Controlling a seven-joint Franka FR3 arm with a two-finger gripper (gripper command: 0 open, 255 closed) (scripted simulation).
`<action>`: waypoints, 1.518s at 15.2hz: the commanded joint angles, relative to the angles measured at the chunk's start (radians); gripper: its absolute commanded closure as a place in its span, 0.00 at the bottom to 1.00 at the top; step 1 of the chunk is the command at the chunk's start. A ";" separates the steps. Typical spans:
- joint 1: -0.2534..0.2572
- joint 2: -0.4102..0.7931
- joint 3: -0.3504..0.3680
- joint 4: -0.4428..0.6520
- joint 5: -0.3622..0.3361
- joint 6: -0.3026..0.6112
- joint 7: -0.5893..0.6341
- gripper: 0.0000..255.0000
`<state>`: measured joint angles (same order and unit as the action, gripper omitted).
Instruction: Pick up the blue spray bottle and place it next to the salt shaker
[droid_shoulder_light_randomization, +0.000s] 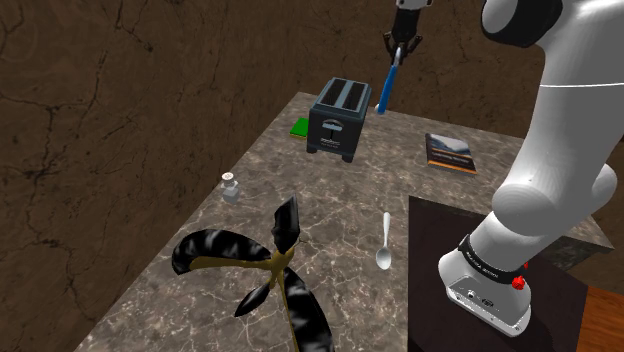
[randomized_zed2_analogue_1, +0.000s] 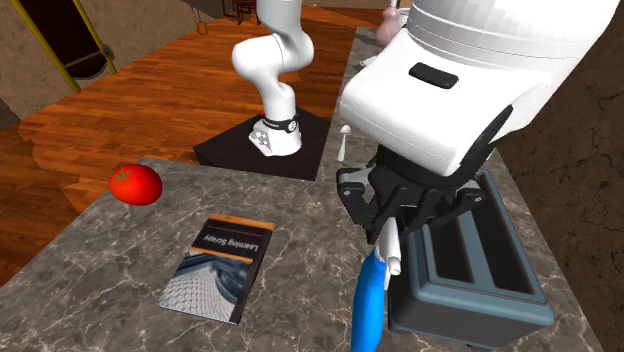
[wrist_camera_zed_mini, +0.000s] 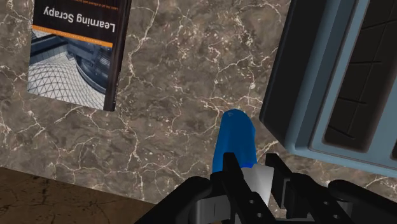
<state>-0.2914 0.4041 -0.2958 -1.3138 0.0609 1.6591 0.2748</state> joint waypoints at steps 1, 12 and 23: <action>-0.005 0.008 -0.001 0.039 0.002 -0.031 -0.003 1.00; -0.031 0.063 -0.001 0.274 0.017 -0.212 -0.010 1.00; 0.147 -0.202 0.047 -0.086 -0.057 -0.115 0.184 1.00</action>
<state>-0.1648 0.2305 -0.2572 -1.3640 0.0117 1.5365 0.4305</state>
